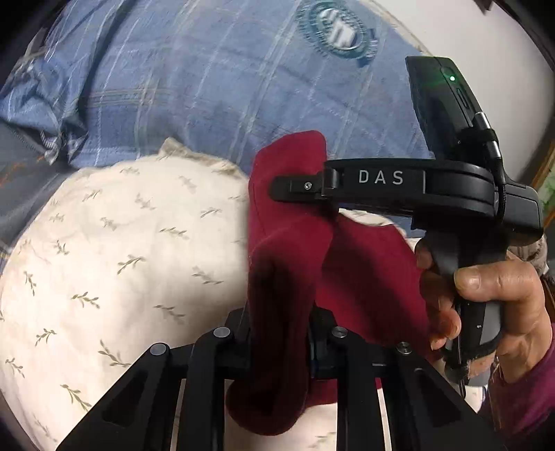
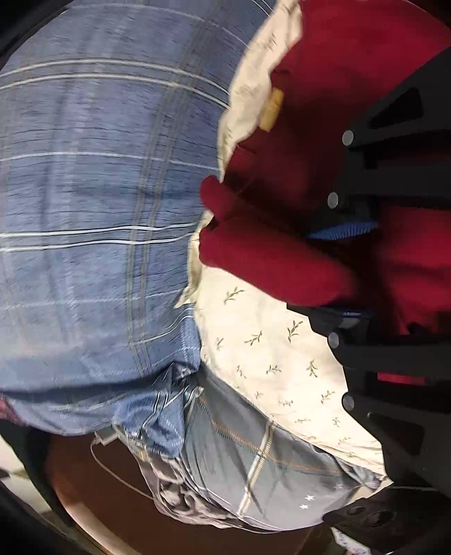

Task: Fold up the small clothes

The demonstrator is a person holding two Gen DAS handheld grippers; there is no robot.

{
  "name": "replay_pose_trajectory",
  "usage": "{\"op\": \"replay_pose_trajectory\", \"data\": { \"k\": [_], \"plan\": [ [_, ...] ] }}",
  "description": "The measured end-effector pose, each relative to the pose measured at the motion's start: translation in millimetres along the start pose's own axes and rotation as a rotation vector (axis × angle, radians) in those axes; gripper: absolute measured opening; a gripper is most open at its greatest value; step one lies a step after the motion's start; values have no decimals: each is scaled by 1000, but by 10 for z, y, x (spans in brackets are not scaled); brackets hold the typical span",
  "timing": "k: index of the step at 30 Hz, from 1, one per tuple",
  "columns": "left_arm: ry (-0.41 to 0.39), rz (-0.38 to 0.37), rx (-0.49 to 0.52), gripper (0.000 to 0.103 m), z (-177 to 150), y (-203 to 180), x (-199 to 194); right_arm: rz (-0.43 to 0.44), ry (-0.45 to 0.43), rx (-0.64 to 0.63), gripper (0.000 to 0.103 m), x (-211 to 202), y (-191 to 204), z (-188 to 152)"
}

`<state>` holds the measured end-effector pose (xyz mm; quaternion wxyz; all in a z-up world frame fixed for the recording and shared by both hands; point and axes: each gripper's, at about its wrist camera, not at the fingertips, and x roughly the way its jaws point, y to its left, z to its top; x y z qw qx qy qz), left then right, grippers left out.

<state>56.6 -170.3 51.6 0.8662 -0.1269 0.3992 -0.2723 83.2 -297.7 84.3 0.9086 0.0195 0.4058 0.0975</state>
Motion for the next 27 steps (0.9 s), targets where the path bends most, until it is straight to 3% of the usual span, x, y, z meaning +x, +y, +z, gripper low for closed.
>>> {"op": "replay_pose_trajectory", "data": {
  "k": [5,10,16,20,22,24,27],
  "plan": [
    [10,-60,68,19,108,-523,-47,-16,-59,23,26,-498,-259,19],
    [38,-96,179,19,166,-1227,126,-93,-98,85,23,-992,-820,-96],
    [110,-170,222,18,99,-1765,577,-153,-108,194,18,-1229,-1534,-424],
    [179,-158,233,18,-44,-1966,954,-199,-90,254,17,-1136,-1871,-618],
    [222,-146,235,21,-83,-1999,1125,-220,-34,289,18,-924,-2045,-749],
    [250,-163,230,38,-78,-2012,1145,-209,-8,331,22,-807,-2141,-837],
    [263,-222,259,58,-43,-1987,851,-204,-54,386,42,-940,-2191,-938]
  ]
}}
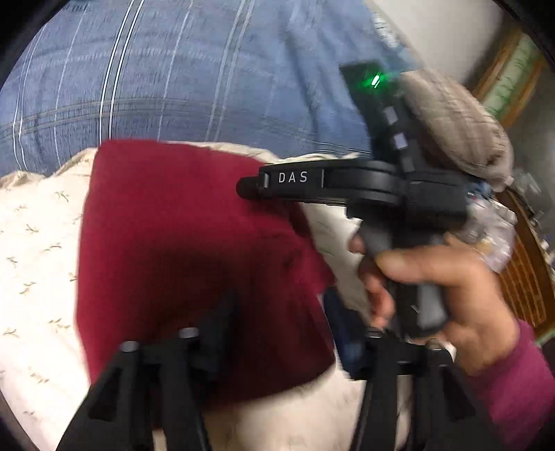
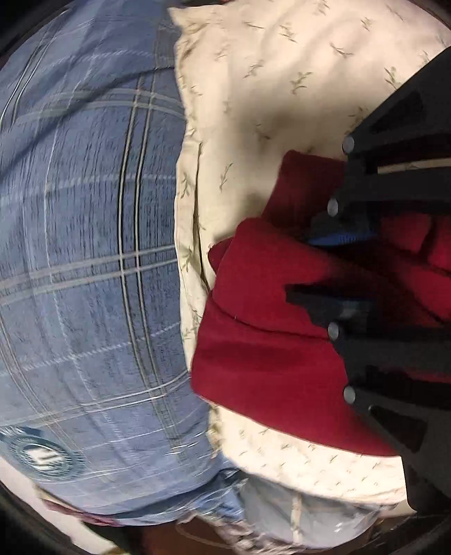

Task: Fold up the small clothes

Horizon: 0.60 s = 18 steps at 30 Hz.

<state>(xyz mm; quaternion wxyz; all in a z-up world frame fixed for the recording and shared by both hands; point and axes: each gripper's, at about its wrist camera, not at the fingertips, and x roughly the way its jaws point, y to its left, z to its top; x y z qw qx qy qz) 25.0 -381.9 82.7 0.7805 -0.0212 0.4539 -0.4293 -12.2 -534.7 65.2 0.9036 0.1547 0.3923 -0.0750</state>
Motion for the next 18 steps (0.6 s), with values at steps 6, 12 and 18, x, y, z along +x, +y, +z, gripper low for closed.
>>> {"op": "replay_pose_trajectory", "data": {
  "k": [6,12,18],
  "plan": [
    [-119,197,81,64,-237,171,-788,128,-81,-58,44,-611,184,-230],
    [-61,309,-26,63,-430,388,-616,62,-39,-255,37,-538,620,-775],
    [-17,333,-6,64,-492,403,-295,-1,-38,-245,36,-428,372,-1013]
  ]
}}
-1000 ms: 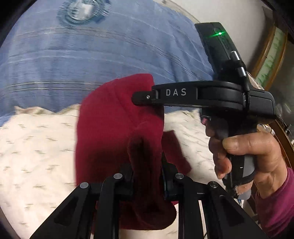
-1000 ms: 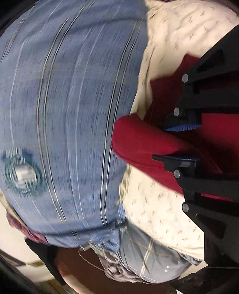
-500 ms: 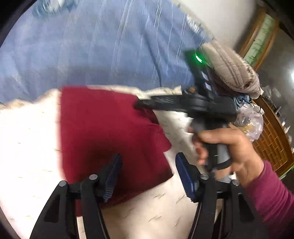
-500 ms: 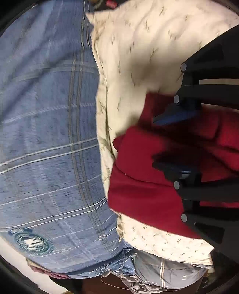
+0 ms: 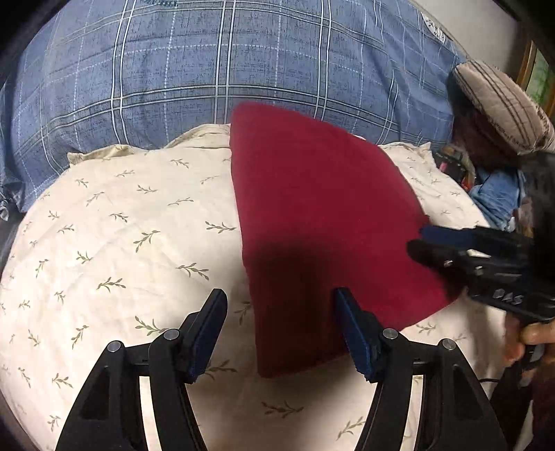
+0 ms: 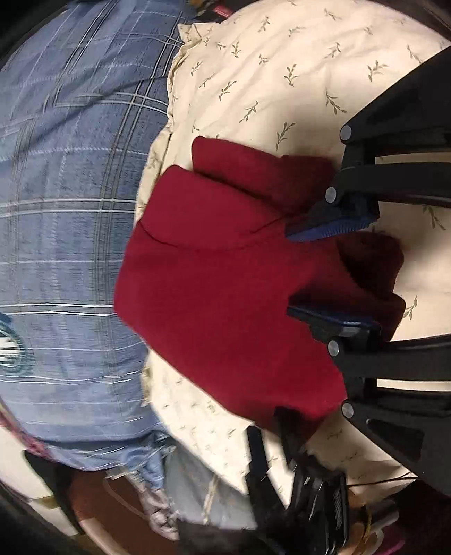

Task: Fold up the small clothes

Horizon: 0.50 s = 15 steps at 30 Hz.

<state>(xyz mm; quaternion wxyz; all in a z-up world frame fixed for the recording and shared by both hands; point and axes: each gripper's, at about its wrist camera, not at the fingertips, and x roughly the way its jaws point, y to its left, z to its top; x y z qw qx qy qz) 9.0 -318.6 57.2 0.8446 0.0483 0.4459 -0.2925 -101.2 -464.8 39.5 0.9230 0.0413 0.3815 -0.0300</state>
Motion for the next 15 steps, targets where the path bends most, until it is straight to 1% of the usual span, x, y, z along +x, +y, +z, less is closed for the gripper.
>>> {"op": "replay_pose_trajectory", "data": {
  "k": [1,2,3,4,5,6,7,9,11,12,13,15],
  "plan": [
    [-6,4,-2,64,12,-5,-13,-13,-1,0,36,-62,21,38],
    [-11,6,-7,64,43,-1,-32,-19,-15,4,43,-145,28,56],
    [-29,6,-8,64,80,-15,-92,-21,-46,20,43,-244,35,69],
    [-48,9,-6,64,90,16,-166,-5,-83,55,50,-330,2,93],
    [-65,18,-2,64,83,23,-193,11,-104,90,63,-361,-44,104],
    [-79,36,7,66,108,0,-202,19,-111,146,68,-354,-120,132],
    [-81,51,20,66,101,-32,-184,10,-97,176,71,-292,-146,147],
    [-66,61,36,66,82,-91,-127,6,-57,200,71,-133,-167,146],
    [-54,66,38,67,62,-135,-42,10,-44,191,68,-73,-158,61],
    [-50,66,39,67,60,-142,-3,-12,-38,170,67,-45,-129,27],
    [-48,65,41,67,52,-132,24,-67,-20,134,67,22,-98,-15],
    [-42,67,41,67,53,-155,83,-101,-6,112,68,101,-109,-71]
  ]
}}
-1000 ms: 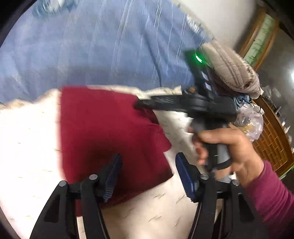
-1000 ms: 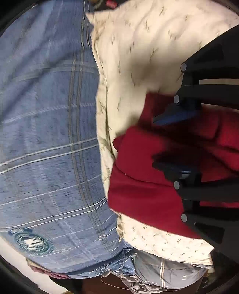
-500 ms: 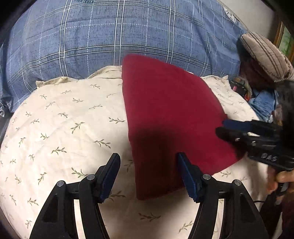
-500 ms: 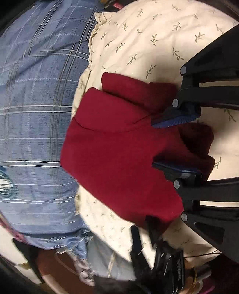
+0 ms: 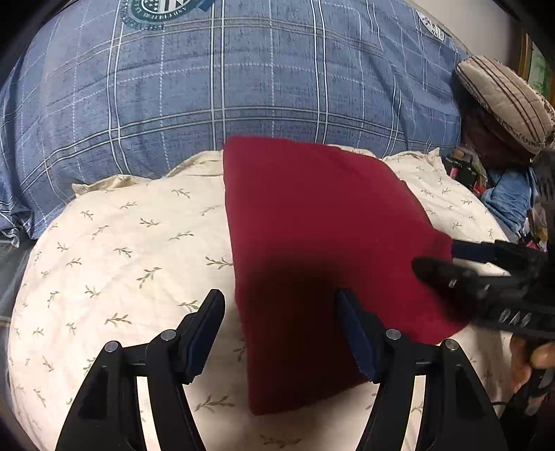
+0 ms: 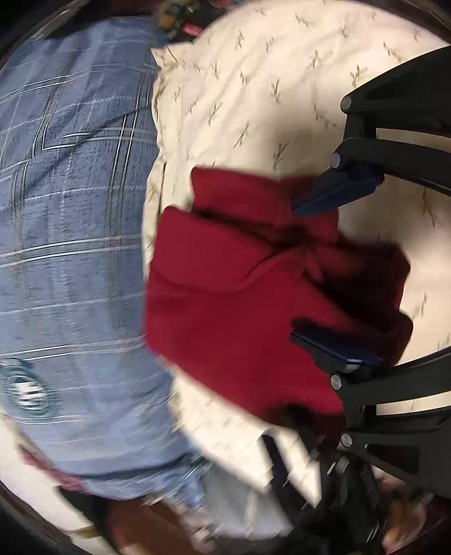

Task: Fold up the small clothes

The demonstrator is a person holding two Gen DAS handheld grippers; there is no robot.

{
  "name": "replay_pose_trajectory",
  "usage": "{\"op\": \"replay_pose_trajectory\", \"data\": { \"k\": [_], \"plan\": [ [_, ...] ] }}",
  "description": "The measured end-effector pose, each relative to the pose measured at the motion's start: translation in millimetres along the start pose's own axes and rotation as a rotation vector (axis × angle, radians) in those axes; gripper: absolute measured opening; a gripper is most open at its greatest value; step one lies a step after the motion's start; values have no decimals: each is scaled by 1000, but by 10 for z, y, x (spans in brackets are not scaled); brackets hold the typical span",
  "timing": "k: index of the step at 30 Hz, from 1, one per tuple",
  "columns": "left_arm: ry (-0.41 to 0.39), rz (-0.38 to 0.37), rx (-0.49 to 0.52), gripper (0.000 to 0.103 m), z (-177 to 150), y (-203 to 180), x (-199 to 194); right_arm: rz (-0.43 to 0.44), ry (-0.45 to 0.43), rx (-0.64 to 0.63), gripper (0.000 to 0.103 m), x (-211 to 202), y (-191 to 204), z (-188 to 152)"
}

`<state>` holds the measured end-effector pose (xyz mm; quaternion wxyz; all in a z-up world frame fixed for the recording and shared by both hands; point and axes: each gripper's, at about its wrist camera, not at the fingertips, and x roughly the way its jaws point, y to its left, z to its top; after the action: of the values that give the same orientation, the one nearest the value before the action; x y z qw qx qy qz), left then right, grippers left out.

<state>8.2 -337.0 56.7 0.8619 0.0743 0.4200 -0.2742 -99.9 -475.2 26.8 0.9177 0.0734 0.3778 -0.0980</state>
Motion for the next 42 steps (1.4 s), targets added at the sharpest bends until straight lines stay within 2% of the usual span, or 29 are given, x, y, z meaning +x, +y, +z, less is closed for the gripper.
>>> {"op": "replay_pose_trajectory", "data": {
  "k": [2,7,8,12,15,17,20,21,24,25,26,28,30,34,36,40,42],
  "plan": [
    [4,1,-6,67,2,-9,51,-17,-10,-14,71,37,-10,-30],
    [0,13,-14,70,20,-6,30,-40,-32,-9,72,-96,32,2],
    [-1,13,-15,70,23,-3,19,-24,-48,9,75,-159,37,15],
    [2,17,-26,72,38,8,22,51,-71,105,75,-177,-42,102],
    [4,15,-39,74,44,16,33,61,-44,132,77,12,-107,140],
    [11,0,-48,74,53,37,46,44,-8,87,76,147,-84,118],
    [24,-74,-83,75,97,145,71,54,-43,79,74,86,-108,100],
    [28,-105,-107,77,120,211,85,79,-72,109,75,15,-174,108],
    [44,-189,-193,80,199,411,172,83,-150,216,83,-71,-447,135],
    [48,-209,-208,80,220,460,204,101,-153,271,89,-48,-589,146],
    [55,-226,-219,82,238,498,243,121,-144,314,91,-5,-701,153],
    [70,-266,-239,84,270,564,338,183,-90,411,91,181,-940,165],
    [83,-321,-263,84,296,609,434,243,-74,442,91,292,-1010,169],
    [124,-389,-294,86,357,673,667,369,-86,405,91,435,-942,217],
    [139,-399,-282,89,395,678,772,439,-62,381,91,546,-829,264],
    [149,-370,-234,92,507,612,923,364,-56,256,89,644,-562,341],
    [150,-354,-220,91,531,586,945,363,-62,264,80,648,-536,344]
  ]
}}
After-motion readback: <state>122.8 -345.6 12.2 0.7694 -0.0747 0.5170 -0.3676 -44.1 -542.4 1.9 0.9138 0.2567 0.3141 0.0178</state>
